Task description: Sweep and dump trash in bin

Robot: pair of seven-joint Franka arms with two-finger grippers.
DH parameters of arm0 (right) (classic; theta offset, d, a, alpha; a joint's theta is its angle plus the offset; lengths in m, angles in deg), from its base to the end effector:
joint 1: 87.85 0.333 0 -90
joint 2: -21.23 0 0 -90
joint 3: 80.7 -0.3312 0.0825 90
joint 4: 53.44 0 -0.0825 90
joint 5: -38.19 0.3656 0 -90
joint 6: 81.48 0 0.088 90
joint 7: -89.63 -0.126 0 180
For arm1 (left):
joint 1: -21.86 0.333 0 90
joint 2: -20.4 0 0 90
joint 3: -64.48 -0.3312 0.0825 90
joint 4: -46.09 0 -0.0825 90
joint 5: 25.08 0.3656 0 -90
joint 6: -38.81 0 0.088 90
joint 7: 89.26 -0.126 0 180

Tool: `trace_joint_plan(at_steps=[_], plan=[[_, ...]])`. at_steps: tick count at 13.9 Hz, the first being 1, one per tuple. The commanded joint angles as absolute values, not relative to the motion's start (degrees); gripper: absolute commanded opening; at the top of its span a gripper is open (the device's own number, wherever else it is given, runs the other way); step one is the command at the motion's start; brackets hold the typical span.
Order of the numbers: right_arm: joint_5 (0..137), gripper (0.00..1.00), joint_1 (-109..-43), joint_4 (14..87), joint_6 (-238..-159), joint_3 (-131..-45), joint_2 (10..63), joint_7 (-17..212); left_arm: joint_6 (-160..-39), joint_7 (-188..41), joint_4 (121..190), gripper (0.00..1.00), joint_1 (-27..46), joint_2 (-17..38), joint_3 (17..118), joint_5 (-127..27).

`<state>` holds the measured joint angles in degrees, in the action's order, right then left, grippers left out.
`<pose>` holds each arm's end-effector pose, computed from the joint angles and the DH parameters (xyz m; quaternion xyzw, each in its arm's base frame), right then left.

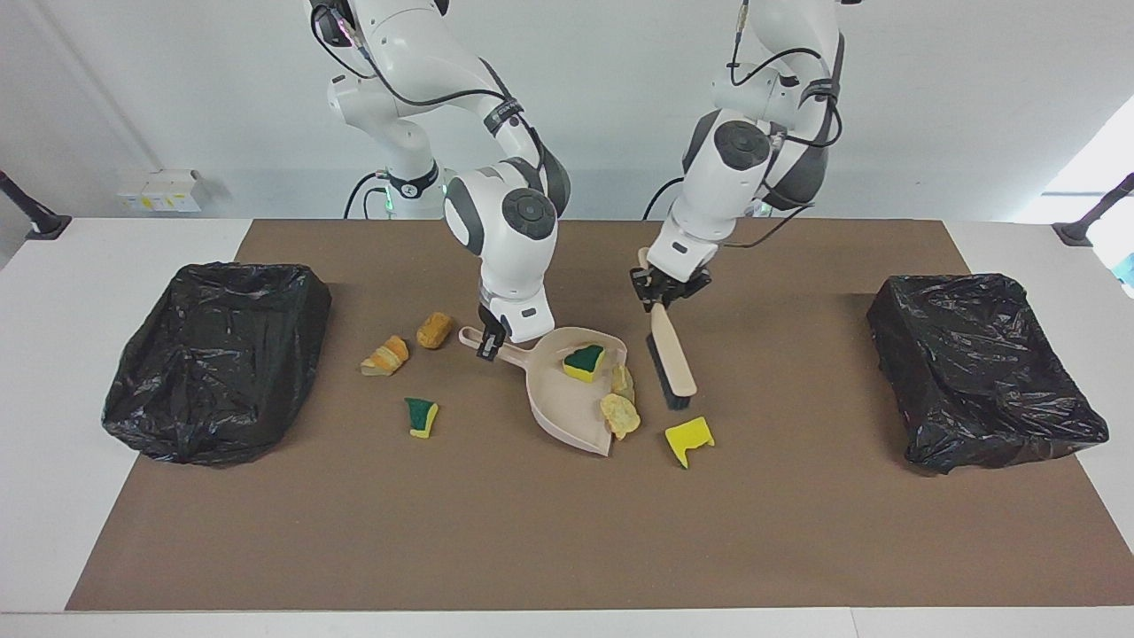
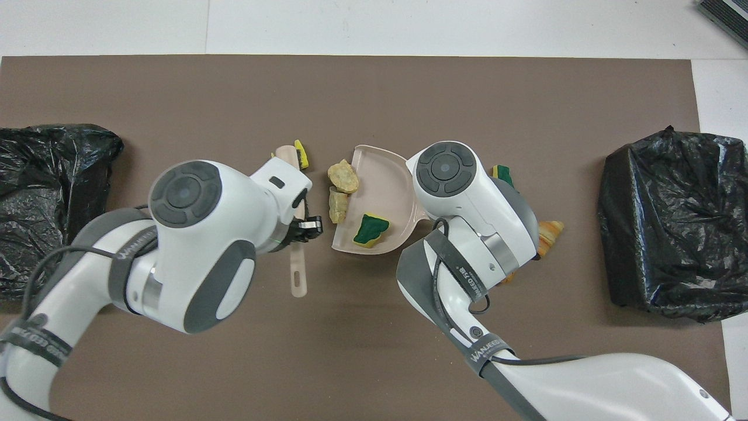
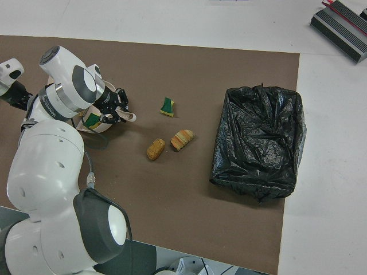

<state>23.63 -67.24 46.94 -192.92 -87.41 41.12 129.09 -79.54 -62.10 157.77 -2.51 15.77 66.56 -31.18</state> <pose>0.5600 0.2588 0.3682 0.7984 0.5900 -0.0840 0.0857 0.5035 -0.2583 0.4460 0.9982 0.0307 -0.0061 0.0515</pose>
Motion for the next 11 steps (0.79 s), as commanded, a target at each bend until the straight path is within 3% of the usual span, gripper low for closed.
trace_joint_plan(at_steps=[1,5,11], plan=[[24.6,0.0,-67.7,47.6,-194.1,-87.9,40.7,127.5,-78.0,-72.4,153.7,0.0,4.1,11.8,66.9,-27.0],[24.5,0.0,-67.7,47.7,-193.5,-88.0,40.7,127.5,-82.9,-81.6,152.0,0.0,4.8,4.8,66.9,-20.8],[24.7,0.0,-67.7,47.9,-188.0,-88.0,40.0,126.7,-84.5,-80.9,153.9,0.0,-1.1,4.0,67.3,-21.3]])
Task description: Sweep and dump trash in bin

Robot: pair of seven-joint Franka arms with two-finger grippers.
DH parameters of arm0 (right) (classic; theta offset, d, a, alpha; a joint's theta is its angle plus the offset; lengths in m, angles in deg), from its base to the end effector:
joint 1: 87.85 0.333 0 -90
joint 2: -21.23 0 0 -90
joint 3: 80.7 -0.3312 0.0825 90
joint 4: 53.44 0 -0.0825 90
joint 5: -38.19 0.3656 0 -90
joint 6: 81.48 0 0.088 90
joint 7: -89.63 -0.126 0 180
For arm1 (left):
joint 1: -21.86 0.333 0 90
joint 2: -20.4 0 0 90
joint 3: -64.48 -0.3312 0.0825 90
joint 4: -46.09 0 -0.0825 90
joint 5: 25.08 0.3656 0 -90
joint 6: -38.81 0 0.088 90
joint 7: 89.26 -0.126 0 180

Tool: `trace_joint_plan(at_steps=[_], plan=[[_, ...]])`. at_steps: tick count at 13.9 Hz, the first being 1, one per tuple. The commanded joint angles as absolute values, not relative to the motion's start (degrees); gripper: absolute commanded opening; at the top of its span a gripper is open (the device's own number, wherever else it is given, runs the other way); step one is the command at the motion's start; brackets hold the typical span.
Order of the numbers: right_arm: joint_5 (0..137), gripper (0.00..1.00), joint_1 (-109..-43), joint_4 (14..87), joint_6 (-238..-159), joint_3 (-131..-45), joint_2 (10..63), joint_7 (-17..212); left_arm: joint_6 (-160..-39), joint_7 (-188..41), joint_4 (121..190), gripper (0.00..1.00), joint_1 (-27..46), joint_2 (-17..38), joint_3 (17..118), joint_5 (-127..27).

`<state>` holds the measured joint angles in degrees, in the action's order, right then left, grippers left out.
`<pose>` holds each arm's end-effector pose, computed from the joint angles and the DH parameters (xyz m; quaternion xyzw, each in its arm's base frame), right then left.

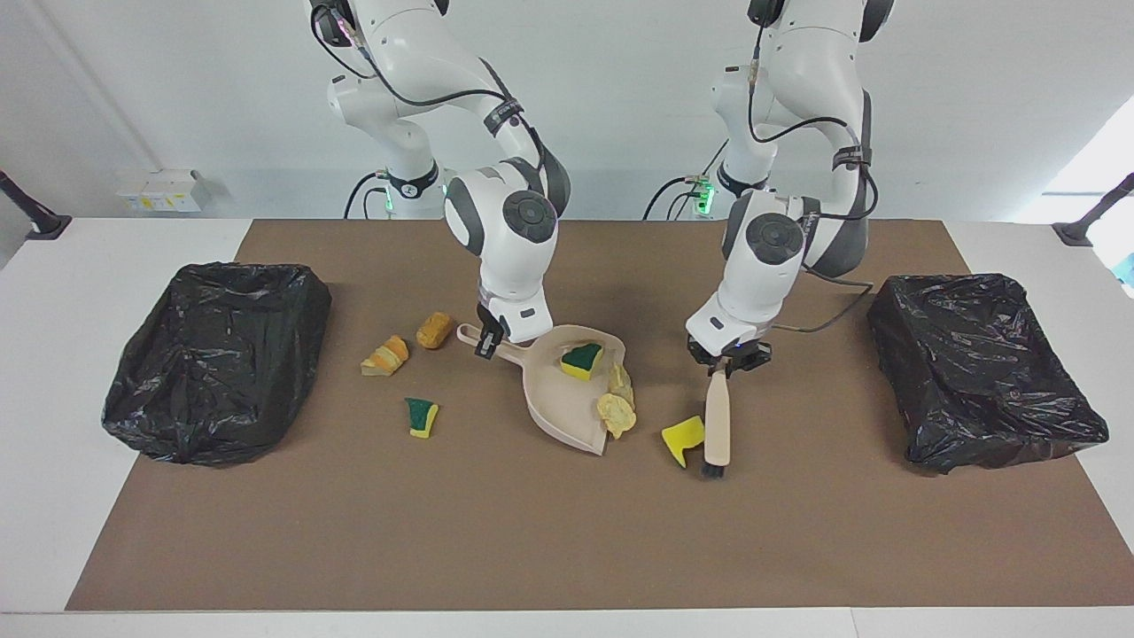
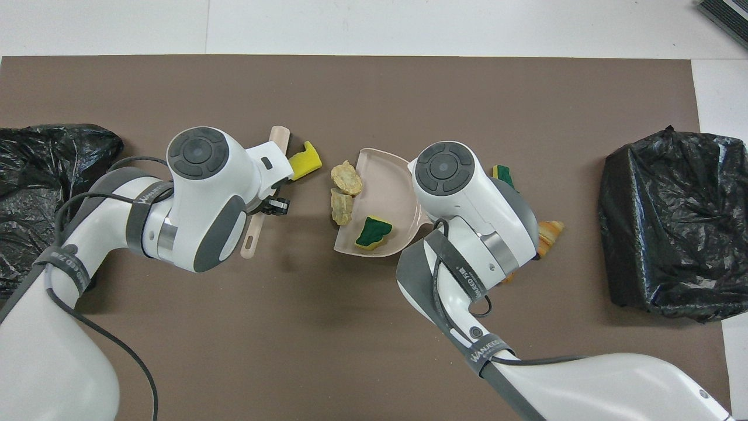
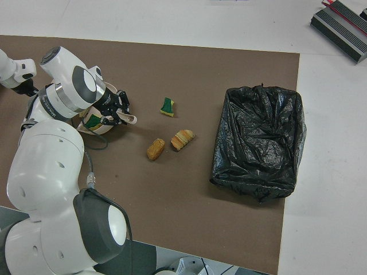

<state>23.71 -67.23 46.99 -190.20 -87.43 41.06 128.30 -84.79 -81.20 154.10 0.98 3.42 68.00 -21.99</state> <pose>0.5544 0.2549 0.3655 0.8021 0.5815 -0.1068 0.0846 0.5552 -0.2463 0.3558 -0.9876 0.1559 0.0076 0.0161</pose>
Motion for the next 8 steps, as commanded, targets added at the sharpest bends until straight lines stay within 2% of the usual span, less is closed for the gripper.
trace_joint_plan(at_steps=[1,8], plan=[[24.7,0.0,-67.7,48.0,-187.5,-88.1,40.0,126.6,-84.0,-80.7,154.2,0.0,-2.7,4.4,67.3,-21.4],[28.3,0.0,-67.8,50.2,-192.0,-88.1,39.6,126.4,-80.8,-76.2,156.1,0.0,-12.9,7.0,67.6,-24.5]])
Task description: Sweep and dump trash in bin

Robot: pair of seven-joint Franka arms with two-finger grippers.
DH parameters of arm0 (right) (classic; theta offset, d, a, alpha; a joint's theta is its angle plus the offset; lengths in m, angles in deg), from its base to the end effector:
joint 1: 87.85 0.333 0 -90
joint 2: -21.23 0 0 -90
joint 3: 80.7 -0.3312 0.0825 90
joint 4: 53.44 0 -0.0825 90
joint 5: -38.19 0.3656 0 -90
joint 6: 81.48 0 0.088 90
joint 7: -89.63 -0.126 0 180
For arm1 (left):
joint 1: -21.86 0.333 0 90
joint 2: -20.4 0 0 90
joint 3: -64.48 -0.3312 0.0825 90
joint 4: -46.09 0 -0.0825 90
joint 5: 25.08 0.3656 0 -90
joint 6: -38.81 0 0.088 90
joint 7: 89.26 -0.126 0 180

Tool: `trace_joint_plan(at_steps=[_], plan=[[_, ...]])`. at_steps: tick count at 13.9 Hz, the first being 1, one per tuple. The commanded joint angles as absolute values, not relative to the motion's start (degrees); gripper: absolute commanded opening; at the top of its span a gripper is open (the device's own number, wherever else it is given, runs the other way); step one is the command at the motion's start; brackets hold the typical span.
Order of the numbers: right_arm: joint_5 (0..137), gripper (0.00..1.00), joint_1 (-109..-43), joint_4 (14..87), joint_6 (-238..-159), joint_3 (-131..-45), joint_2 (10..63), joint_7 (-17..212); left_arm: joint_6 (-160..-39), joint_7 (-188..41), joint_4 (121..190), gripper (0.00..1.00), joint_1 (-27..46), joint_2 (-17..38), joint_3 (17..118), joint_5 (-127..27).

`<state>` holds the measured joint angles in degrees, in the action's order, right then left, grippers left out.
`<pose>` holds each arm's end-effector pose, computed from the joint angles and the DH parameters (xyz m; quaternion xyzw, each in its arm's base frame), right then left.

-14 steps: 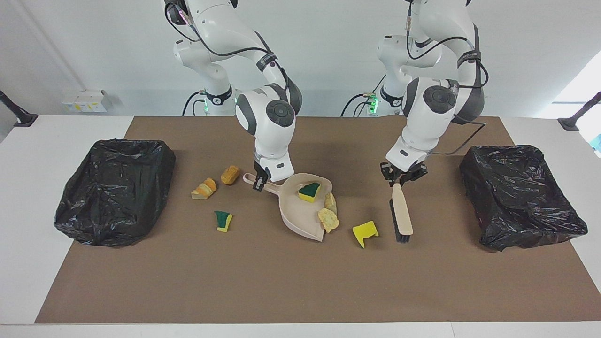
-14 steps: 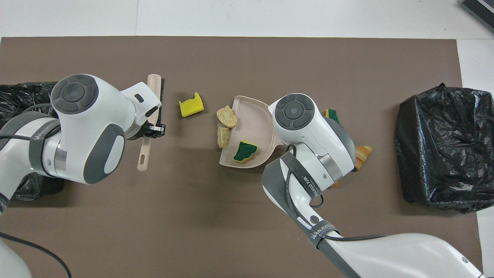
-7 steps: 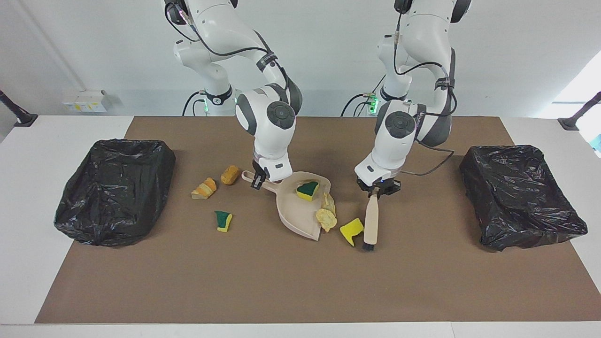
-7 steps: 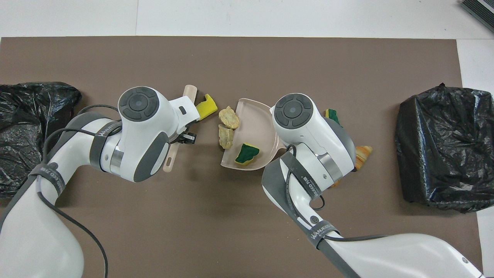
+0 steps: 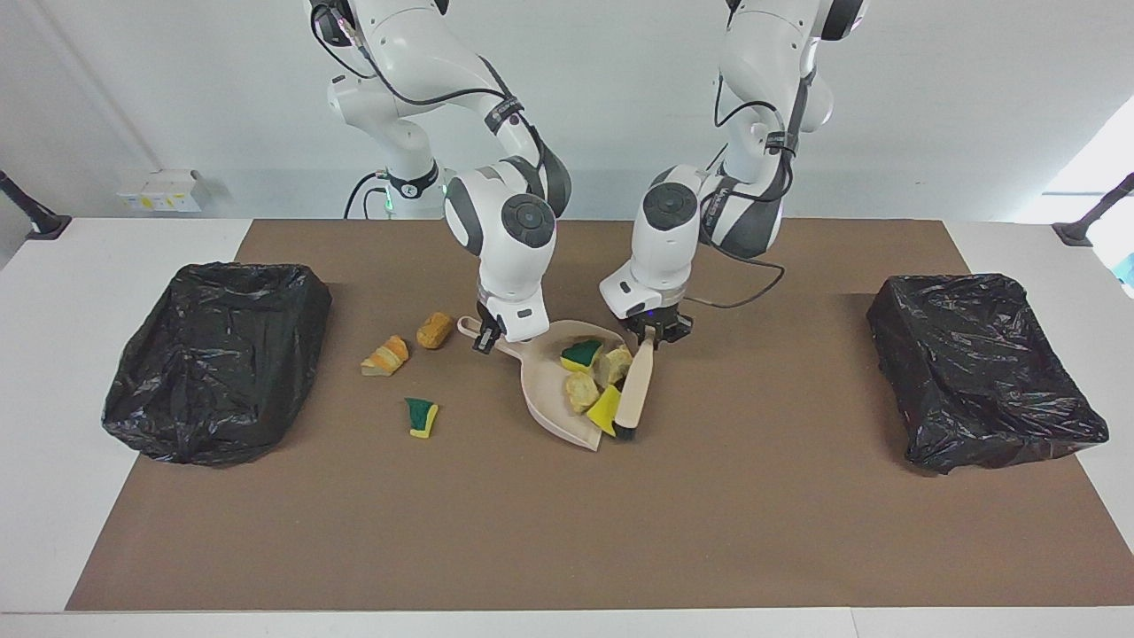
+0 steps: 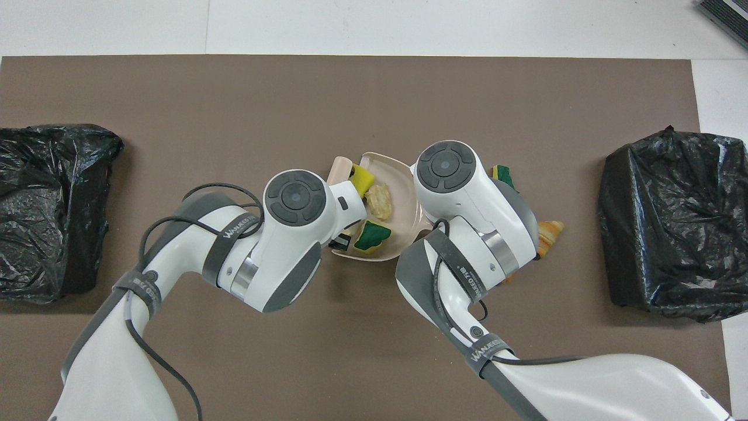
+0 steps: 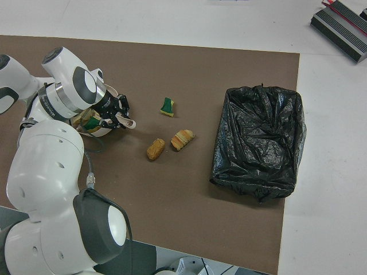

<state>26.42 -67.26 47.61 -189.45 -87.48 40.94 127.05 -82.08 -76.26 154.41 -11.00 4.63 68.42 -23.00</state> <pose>0.5479 0.2564 0.3608 0.8144 0.5652 -0.1151 0.0635 0.4825 -0.3555 0.3624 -0.9763 0.2146 0.0225 0.0170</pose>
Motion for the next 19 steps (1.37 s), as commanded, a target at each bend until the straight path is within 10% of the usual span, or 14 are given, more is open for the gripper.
trace_joint_plan(at_steps=[1,14,19], plan=[[29.9,0.0,-67.9,50.5,-193.4,-88.1,39.6,126.3,-79.9,-76.4,156.0,0.0,-12.9,7.6,67.8,-25.2],[32.3,0.0,-74.1,49.2,-191.7,-88.1,35.0,142.1,-61.0,-61.4,155.2,0.0,-3.0,21.2,67.2,-28.6],[32.4,0.0,-80.7,42.9,-181.2,-88.0,33.5,156.7,-67.2,-54.4,167.6,0.0,-9.9,29.1,67.8,-28.6]])
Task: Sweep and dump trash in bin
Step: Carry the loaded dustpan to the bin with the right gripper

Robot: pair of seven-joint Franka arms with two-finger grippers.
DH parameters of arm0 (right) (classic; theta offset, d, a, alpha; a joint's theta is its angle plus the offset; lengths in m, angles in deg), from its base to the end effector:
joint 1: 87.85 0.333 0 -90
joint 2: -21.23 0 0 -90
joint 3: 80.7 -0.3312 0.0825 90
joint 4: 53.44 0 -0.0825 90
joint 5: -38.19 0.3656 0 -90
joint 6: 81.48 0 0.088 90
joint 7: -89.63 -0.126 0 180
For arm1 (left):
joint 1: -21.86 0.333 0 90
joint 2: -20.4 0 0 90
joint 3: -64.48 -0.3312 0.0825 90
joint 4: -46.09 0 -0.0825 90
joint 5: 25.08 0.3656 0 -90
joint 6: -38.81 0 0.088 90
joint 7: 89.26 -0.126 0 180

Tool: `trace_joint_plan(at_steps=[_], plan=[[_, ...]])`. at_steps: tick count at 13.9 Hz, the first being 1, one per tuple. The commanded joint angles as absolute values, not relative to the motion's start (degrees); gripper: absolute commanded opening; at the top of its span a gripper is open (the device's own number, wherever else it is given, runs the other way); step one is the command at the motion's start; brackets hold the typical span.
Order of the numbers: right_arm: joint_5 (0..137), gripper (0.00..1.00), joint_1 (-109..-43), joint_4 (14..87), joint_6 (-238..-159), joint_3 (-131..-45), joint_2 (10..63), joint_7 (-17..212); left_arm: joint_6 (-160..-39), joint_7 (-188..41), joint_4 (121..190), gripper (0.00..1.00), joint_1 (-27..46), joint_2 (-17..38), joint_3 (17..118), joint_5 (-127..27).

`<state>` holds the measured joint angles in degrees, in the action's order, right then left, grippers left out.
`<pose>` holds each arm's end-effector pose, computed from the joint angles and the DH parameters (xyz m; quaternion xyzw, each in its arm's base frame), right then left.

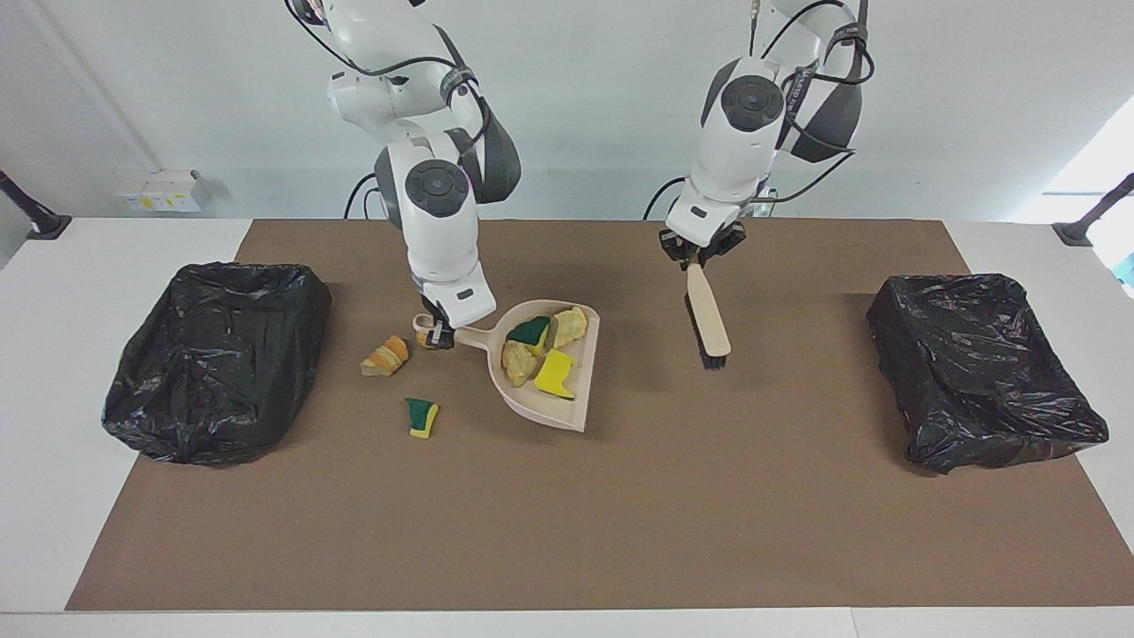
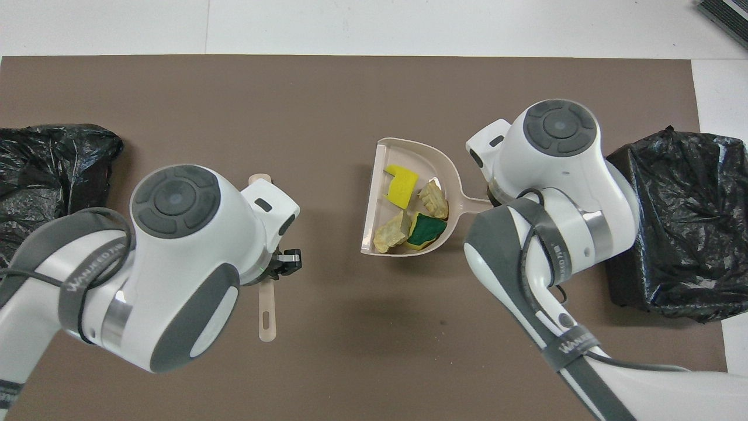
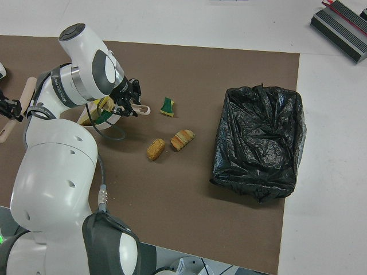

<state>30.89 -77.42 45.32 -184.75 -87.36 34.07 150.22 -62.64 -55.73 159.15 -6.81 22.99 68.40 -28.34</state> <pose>0.5722 0.1575 0.4436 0.7643 0.6391 -0.0842 0.0179 0.4229 -0.2780 0.4789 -0.9964 -0.0162 0.0800 0.0213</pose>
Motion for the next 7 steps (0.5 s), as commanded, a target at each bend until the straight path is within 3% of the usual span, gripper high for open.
trace_joint_plan(at_steps=[1,7], plan=[[32.4,0.0,-82.3,42.5,-179.7,-87.6,33.1,160.6,-70.1,-54.3,171.1,0.0,-11.0,31.0,67.9,-28.6],[31.1,0.0,-92.7,42.3,-176.0,-87.3,27.7,175.1,-84.5,-40.9,173.4,0.0,-22.8,22.5,68.0,-28.9]])
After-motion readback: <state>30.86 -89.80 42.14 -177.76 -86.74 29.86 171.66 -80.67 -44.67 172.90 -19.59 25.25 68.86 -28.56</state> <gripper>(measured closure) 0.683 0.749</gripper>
